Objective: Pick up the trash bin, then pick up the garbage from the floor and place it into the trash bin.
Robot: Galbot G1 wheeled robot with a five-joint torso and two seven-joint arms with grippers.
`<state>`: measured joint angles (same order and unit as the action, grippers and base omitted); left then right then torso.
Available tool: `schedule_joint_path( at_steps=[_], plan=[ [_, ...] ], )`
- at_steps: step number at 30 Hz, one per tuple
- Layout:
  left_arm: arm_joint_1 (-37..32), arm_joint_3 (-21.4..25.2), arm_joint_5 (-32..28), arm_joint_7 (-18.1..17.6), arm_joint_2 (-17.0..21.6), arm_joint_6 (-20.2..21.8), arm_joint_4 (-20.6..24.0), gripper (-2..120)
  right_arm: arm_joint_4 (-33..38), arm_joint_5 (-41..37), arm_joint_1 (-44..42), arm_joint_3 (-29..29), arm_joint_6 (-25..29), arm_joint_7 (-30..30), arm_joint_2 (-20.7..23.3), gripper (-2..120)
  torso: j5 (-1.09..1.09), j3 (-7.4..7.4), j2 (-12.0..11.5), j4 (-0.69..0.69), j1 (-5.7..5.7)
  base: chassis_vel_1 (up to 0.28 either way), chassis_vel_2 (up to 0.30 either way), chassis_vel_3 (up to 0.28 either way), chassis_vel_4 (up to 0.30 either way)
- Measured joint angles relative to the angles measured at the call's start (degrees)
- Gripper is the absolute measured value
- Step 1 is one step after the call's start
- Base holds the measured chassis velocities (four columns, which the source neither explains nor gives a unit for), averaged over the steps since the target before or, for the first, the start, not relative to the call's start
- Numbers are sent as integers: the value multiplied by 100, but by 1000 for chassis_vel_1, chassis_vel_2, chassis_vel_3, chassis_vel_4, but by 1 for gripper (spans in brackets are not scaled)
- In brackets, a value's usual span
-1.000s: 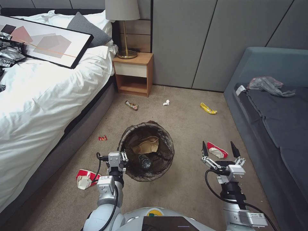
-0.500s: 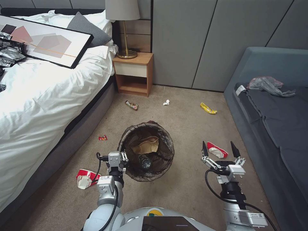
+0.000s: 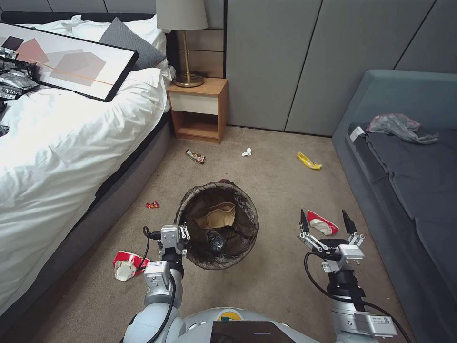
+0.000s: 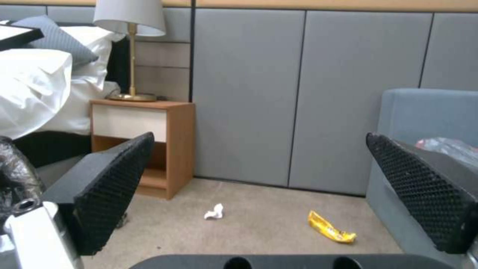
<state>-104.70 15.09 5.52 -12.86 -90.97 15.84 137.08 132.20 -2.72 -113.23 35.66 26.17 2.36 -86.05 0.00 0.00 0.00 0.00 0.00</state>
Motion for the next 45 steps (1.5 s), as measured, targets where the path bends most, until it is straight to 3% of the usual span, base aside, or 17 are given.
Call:
schedule_joint_path(
  at_steps=[6, 19, 30, 36, 37, 38, 39, 40, 41, 42, 43, 45],
  plan=[
    [0, 0, 0, 0, 0, 0, 0, 0, -8, -2, 31, 10, -11, -7, 18, 100, 0, 0, 0, -1, 0, 0, 0, 0, 0],
    [0, 0, 0, 0, 0, 0, 0, 0, -1029, -555, 1836, 740, -676, -821, 1103, 100, 1, 1, 0, 0, 0, 0, 0, 0, 0],
    [0, 0, 0, 0, 0, 0, 0, 0, -1229, -682, 2318, 904, -821, -967, 1357, 100, 0, 2, 0, 5, 1, 0, 0, 0, 0],
    [0, 0, 0, 0, 1, 0, 0, 0, -1254, -777, 2394, 949, -907, -1025, 1429, 100, 5, 1, 0, -8, 0, 0, 0, 0, 0],
    [0, 0, 0, 0, 1, 0, 0, 0, -1279, -792, 2533, 1007, -921, -1018, 1542, 100, -3, 1, 0, 3, 0, 0, 0, 0, 0],
    [-2, 1, 0, -1, 0, 0, 0, 0, -1273, -765, 2557, 985, -887, -1017, 1554, 100, -7, 0, 0, 3, 0, 0, 0, 0, 0],
    [2, -2, 0, 3, 1, 0, 0, 0, -1403, -775, 2662, 984, -952, -1099, 1669, 100, 1, 0, 0, -7, -1, 0, 0, 0, 0],
    [2, -2, 0, 3, 1, 0, 0, 0, -1403, -775, 2662, 984, -952, -1099, 1669, 100, 1, 0, 0, -7, -1, 0, 0, 0, 0],
    [-2, 1, 0, -1, 0, 0, 0, 0, -1660, -878, 2952, 1114, -1142, -1230, 1939, 100, 9, 2, -1, -2, 1, 0, 0, 0, 0],
    [1, 1, 1, 0, 1, 0, 1, 0, -1796, -953, 3164, 1204, -1236, -1311, 2130, 100, -12, 0, 0, 9, -1, 0, 0, 0, 0],
    [0, 0, 0, 1, 0, 1, 1, 0, -1666, -810, 3086, 1040, -1045, -1183, 2054, 100, 7, 0, 0, -4, 0, 0, 0, 0, 0],
    [1, -2, 0, 1, -1, 0, 0, 0, -1758, -768, 3099, 1024, -1088, -1260, 2095, 100, 6, 0, 0, -1, 0, 0, 0, 0, 0]
  ],
)
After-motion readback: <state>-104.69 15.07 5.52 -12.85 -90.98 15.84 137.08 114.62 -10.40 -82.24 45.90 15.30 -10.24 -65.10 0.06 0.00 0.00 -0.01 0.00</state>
